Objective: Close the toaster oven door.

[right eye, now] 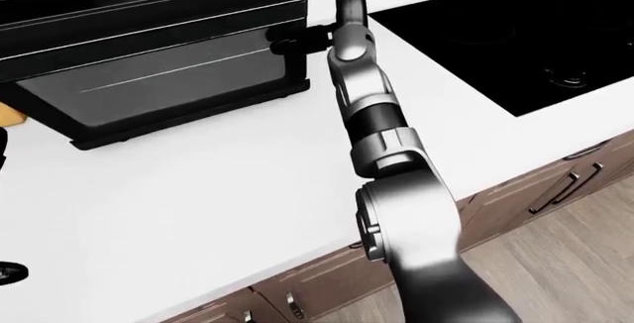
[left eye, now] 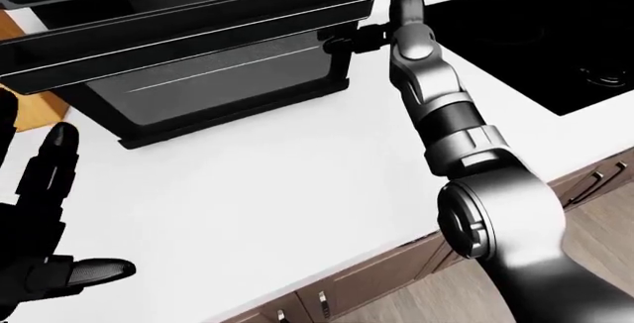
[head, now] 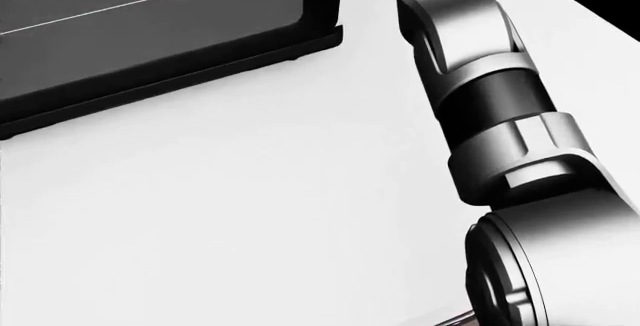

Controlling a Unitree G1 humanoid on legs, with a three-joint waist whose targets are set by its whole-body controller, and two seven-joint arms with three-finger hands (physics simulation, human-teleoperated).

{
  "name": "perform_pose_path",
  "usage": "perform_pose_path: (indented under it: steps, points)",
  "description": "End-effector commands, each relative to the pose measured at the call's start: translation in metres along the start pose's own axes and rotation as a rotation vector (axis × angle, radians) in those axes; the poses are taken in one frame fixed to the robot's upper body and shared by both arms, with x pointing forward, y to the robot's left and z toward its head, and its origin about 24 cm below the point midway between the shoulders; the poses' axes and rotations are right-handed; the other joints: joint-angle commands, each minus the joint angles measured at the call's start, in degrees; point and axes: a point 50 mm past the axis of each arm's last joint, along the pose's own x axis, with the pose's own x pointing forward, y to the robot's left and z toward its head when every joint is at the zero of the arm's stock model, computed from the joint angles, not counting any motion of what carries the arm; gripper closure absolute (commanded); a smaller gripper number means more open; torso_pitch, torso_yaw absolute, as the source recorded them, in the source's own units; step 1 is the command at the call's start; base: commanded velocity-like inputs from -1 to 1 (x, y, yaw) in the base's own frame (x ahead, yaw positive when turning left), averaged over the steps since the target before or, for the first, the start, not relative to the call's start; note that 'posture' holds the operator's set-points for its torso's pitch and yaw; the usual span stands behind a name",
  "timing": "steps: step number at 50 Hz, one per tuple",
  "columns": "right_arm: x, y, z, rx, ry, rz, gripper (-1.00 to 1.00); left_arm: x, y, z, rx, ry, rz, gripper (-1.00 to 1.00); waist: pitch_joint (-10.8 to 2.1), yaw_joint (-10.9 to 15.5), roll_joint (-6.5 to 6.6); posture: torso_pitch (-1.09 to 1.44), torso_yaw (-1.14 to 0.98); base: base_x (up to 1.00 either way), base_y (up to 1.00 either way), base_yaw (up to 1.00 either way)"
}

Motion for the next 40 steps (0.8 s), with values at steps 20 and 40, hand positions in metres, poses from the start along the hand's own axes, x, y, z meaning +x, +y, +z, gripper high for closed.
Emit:
perform_pose_path:
  steps: [20, 40]
  points:
    - [0.002, -0.004, 0.038, 0.019, -0.126, -0.019, -1.00, 0.006, -0.036, 0.000, -0.004, -0.009, -0.183, -1.00, -1.44, 0.40, -0.26, 0.00, 0.00, 0.00, 0.00, 0.00]
    - [0.002, -0.002, 0.041, 0.027, -0.129, -0.015, -1.00, 0.017, -0.063, -0.012, 0.023, 0.035, -0.349, -1.00, -1.72, 0.63, -0.60, 0.00, 0.00, 0.00, 0.00, 0.00]
